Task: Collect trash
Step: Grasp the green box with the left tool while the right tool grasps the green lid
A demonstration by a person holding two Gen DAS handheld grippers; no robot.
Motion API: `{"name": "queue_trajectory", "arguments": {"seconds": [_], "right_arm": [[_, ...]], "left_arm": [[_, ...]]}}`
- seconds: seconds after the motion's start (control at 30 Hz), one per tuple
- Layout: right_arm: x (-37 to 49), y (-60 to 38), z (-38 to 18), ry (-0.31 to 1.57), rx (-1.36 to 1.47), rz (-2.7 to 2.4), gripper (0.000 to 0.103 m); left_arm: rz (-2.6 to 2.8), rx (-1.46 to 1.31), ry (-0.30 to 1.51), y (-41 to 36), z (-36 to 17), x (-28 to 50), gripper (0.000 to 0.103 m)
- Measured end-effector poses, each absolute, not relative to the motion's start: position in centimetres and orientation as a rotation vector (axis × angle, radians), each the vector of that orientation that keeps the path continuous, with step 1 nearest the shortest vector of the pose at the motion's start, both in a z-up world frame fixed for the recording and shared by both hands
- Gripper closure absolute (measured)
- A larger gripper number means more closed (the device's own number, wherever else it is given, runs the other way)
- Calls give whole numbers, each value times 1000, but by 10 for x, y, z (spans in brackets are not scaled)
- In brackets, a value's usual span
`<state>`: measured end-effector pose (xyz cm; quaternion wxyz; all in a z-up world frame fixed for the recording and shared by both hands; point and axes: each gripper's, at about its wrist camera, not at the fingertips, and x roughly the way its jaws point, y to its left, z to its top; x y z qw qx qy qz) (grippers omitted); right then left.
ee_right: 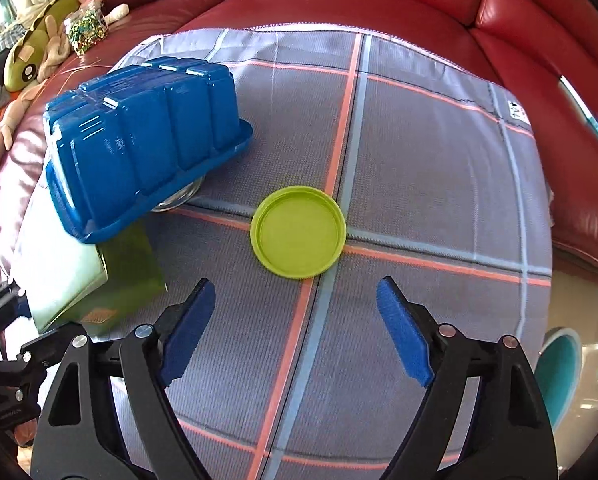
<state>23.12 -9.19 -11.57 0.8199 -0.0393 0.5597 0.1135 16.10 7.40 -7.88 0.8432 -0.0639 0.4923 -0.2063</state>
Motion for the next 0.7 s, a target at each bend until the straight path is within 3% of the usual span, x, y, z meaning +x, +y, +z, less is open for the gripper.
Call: {"name": "queue_trajectory", "arguments": {"seconds": [0.17, 0.27, 0.3, 0.37, 0.57, 0.6, 0.63, 0.67, 0.7], "right_arm": [[245, -86, -126, 1186, -103, 264, 31], [246, -85, -128, 1165, -120, 269, 41], [245, -85, -128, 1154, -135, 264, 51], [241, -86, -127, 1155, -123, 277, 51], [220, -105, -114, 1133, -85, 272, 51], [217, -109, -111, 1130, -82, 268, 51], [212, -113, -109, 1128, -79, 263, 51], [207, -117, -107, 1126, -72, 257, 51], [202, -120, -105, 1126, -67, 254, 51]], "left_arm": [[-441, -133, 1039, 69, -79, 160, 73], [-424, -131, 1043, 66, -78, 162, 71], [-409, -127, 1043, 64, -78, 163, 65], [-388, -130, 1040, 60, -78, 166, 55], [-376, -141, 1038, 49, -80, 172, 55], [-375, -137, 1040, 45, -80, 172, 68], [-385, -138, 1052, 43, -82, 174, 89], [-394, -146, 1063, 40, -83, 174, 95], [-393, -147, 1063, 39, -83, 171, 96]]}}
